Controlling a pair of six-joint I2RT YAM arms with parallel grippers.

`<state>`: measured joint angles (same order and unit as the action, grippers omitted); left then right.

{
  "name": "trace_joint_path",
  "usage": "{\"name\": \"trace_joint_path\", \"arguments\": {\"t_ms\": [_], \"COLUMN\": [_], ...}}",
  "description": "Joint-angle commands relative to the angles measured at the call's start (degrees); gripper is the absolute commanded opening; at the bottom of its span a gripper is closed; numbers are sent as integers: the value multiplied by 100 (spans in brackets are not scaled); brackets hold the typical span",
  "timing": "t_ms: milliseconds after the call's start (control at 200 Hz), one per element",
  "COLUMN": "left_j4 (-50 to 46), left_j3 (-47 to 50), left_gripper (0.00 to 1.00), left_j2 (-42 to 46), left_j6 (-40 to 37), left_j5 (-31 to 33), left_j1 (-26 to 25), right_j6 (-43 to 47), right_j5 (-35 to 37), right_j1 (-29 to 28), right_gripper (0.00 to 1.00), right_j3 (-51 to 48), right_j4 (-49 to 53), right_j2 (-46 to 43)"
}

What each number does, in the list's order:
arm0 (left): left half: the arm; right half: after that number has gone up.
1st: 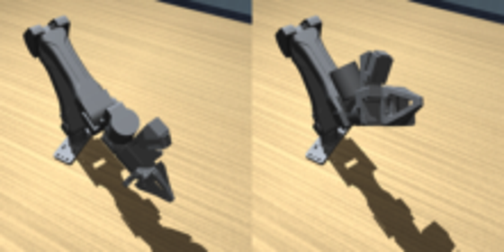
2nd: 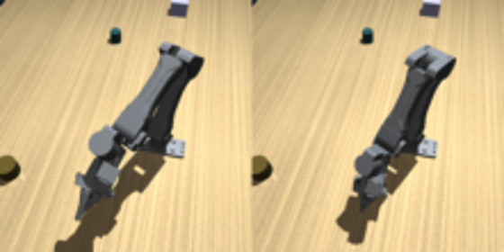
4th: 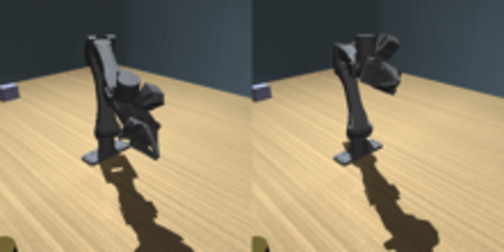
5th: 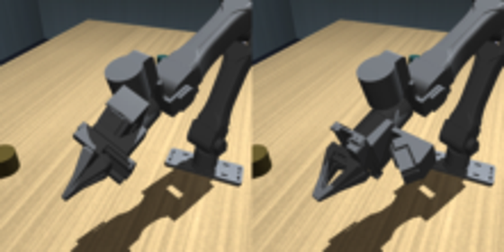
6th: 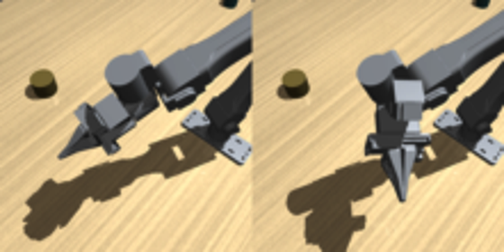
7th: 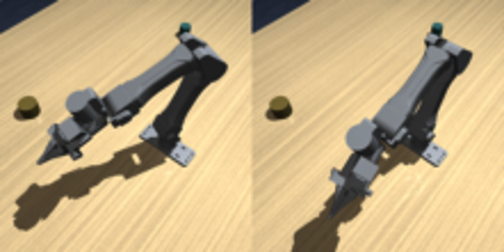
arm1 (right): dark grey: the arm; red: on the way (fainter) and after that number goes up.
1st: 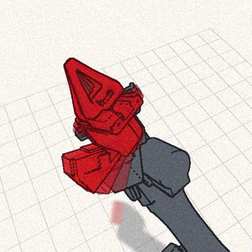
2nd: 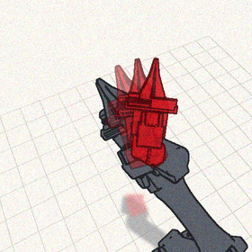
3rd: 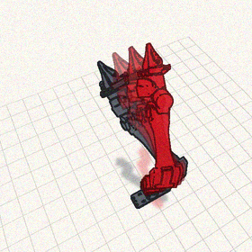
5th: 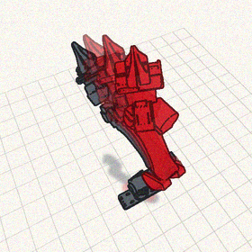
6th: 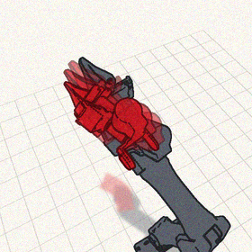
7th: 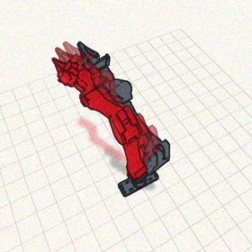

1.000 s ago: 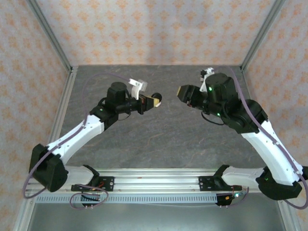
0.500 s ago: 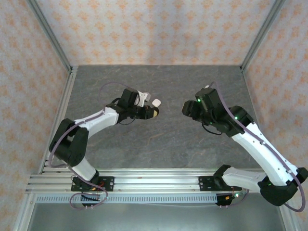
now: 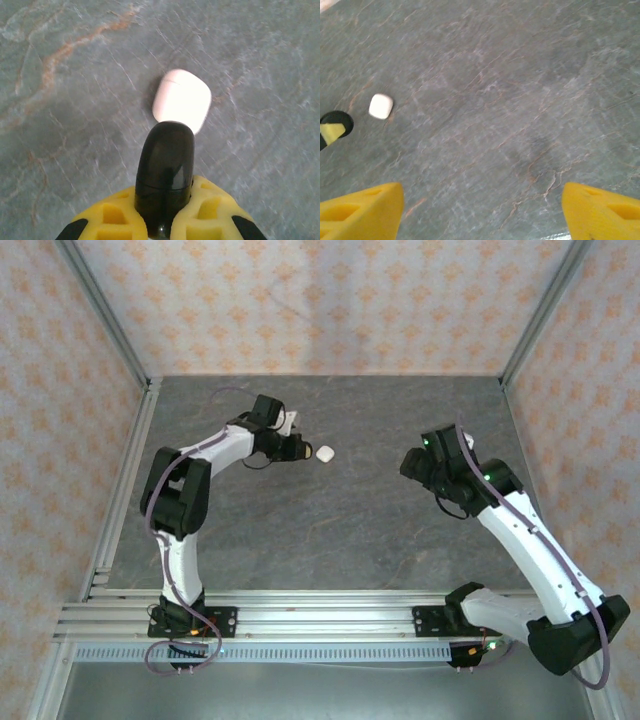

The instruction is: Insert wireless bluetooth earbuds into charging case

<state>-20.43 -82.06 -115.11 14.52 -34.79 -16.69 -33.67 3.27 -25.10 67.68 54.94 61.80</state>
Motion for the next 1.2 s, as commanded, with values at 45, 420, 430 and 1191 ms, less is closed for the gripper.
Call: {"name": "trace_joint_path", "arguments": {"t_ms": [45,420,430,1191], "left_j4": [-528,-800,-808,-1791], "left_j3": [-636,-1207,-1211,-1714], "left_gripper": [4,28,29,100], "left_j2": [-483,-1002,-997,709], "left_j6": [-161,-77,-85,-1549], "left_j5": [201,728,739,2149], "left_j1": [49,69,71,196], "right_j6": [37,475,493,2316], "right_j5": [516,1011,1040,2189], "right_j1": [341,727,728,1713], "right_gripper": [86,95,95,99], "right_j3": [-231,-783,-811,-1767], "right_j4": [-324,-945,-973,-4196], "right_j2": [-277,-401,-409,713]}}
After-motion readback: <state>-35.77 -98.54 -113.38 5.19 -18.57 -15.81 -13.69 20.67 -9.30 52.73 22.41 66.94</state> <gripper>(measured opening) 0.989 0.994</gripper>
